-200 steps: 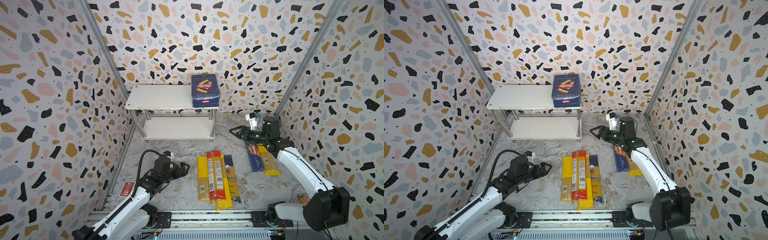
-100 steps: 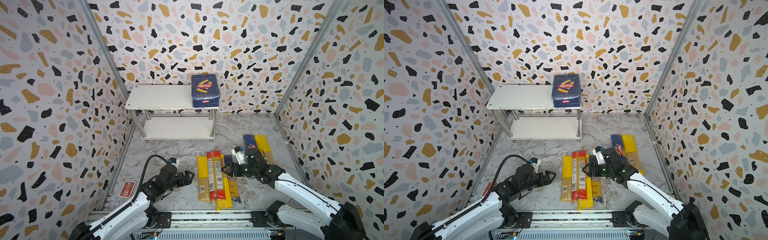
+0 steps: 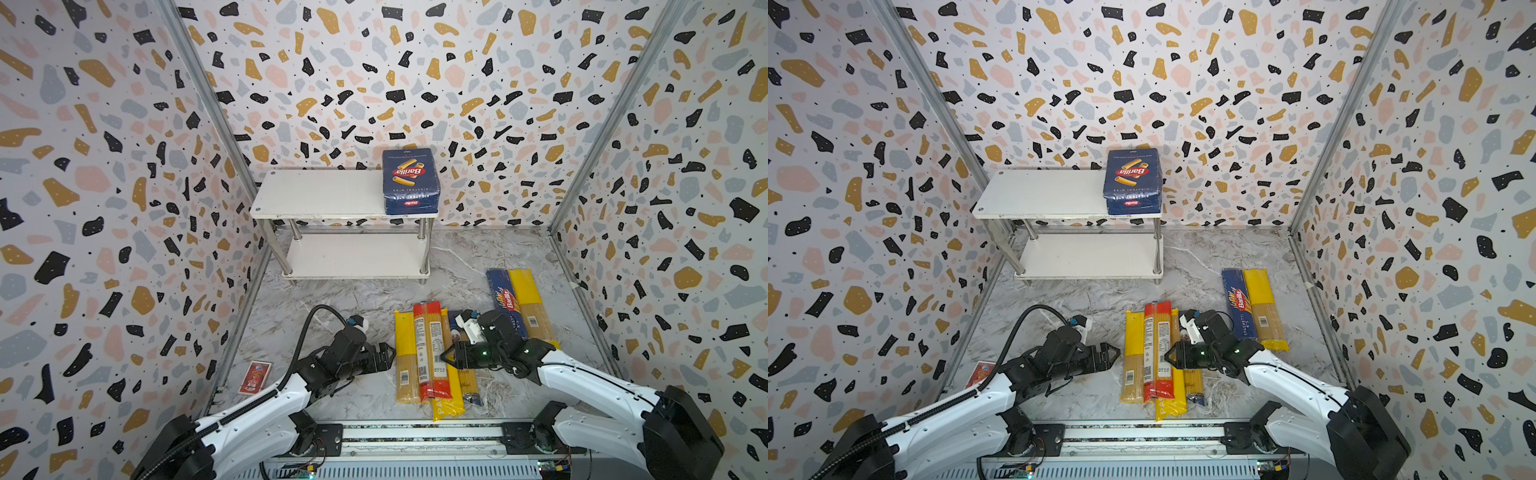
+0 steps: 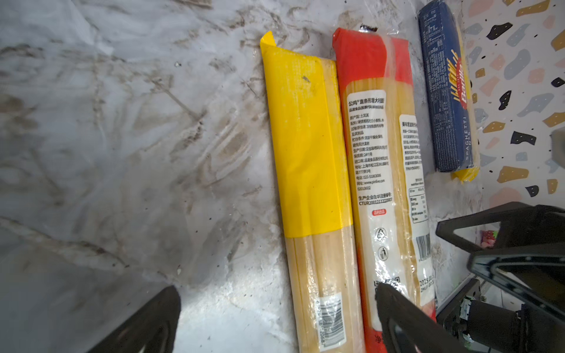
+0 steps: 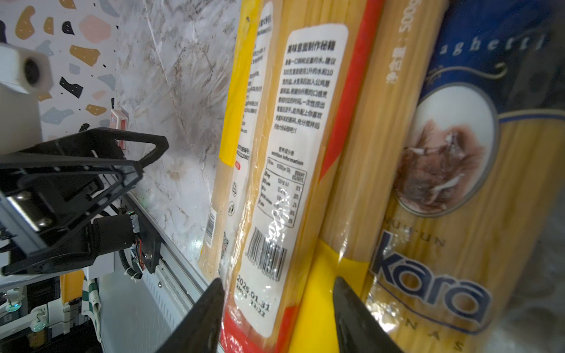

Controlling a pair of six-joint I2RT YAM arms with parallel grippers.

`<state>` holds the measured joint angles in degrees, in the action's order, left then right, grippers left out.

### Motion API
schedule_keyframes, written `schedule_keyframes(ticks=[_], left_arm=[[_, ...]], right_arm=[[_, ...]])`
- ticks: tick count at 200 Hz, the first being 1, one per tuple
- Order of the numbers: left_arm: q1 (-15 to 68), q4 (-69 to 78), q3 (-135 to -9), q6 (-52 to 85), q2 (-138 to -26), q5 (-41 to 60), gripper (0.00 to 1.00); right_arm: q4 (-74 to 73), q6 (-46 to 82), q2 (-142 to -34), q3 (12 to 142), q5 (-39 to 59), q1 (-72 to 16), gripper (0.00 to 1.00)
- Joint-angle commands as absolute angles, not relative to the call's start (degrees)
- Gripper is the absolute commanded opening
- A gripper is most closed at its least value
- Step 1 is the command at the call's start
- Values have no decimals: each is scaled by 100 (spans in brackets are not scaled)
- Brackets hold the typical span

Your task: Place and organize the pasta boxes and bags onto the shelf

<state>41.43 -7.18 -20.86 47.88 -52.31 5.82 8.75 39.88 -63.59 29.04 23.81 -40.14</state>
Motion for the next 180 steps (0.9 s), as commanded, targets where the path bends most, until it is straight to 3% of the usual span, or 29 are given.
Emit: schedule_keyframes(ticks=[1,88,149,180], left_arm=[[4165,-558,-2284,4786,-5093,363,99],[4166,-258,-2358,4642,-5422,776,99],[4166,18,-2263,4705,-5402,923,98],[4165,167,-2381,4654,-5735,1154,96]], right_arm=[[667,4007,-6584,3023,2405,-4052,58],[39,4148,-7778,3511,2625,-4553,58],[-276,4078,-8112,3881,3066,-4804,59],[-199,3933,-7791,3738,3124,-4798,61]])
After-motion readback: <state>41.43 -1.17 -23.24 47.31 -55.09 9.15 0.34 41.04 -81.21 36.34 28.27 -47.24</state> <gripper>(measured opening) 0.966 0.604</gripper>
